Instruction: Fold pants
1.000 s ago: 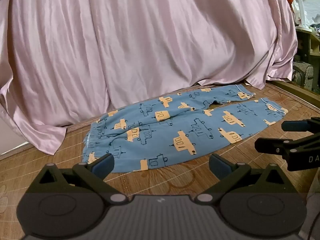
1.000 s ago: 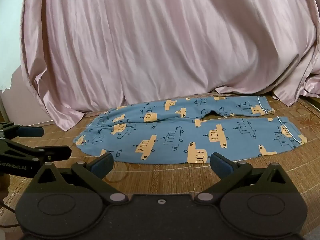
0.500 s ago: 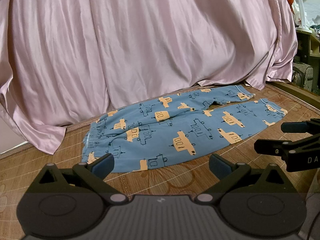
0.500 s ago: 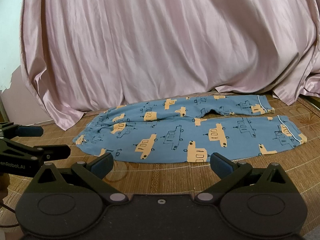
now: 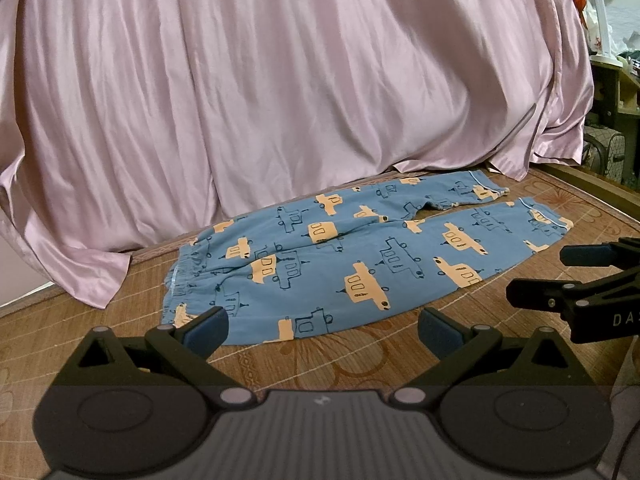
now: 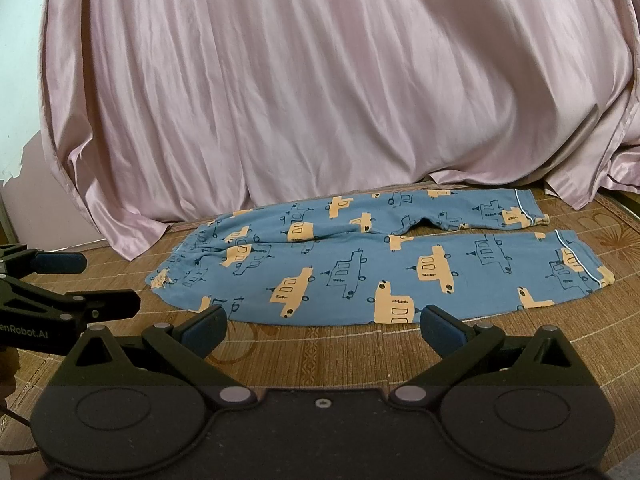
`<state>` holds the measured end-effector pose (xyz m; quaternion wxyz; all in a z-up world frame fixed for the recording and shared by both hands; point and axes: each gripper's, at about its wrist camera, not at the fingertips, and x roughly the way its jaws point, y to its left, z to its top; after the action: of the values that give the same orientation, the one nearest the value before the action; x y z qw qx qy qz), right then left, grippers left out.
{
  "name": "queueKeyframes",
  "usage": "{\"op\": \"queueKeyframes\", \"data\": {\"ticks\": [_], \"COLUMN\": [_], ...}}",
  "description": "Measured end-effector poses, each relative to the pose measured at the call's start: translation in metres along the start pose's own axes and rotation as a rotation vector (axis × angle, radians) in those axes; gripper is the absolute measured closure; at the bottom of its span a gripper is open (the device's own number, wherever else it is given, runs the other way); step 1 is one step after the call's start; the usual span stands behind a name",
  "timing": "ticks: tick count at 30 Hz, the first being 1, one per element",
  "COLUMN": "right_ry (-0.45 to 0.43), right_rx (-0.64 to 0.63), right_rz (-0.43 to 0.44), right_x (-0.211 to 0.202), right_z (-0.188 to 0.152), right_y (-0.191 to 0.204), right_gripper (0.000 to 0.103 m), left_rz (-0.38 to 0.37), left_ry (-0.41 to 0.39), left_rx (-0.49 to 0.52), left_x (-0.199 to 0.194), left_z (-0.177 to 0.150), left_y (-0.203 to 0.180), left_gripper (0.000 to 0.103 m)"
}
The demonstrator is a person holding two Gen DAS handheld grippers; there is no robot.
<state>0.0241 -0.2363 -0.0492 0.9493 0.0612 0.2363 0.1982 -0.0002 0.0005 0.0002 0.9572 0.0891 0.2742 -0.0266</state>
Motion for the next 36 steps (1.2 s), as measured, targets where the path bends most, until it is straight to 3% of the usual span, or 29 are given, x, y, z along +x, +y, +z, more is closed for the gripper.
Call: {"op": "queueKeyframes", "data": {"ticks": [28,36], "right_ry": [0.006,0.041], "right_rx": [0.001,0.017], "right_rz": [-0.001,-0.026], "right_x": [-0.002,0.007], "right_z": [0.005,0.000], "right_y": [0.000,-0.005], "right_gripper": [0.001,0.001], "left_rz": [-0.028,-0.021], "left_ry": [0.014,0.112], "left_rx": [-0.064,-0.083], "left_x": [0.002,0.021], "left_z": [-0.001,0.001], "left_y": [0.004,0.007], "left_gripper": [0.000,0.000]}}
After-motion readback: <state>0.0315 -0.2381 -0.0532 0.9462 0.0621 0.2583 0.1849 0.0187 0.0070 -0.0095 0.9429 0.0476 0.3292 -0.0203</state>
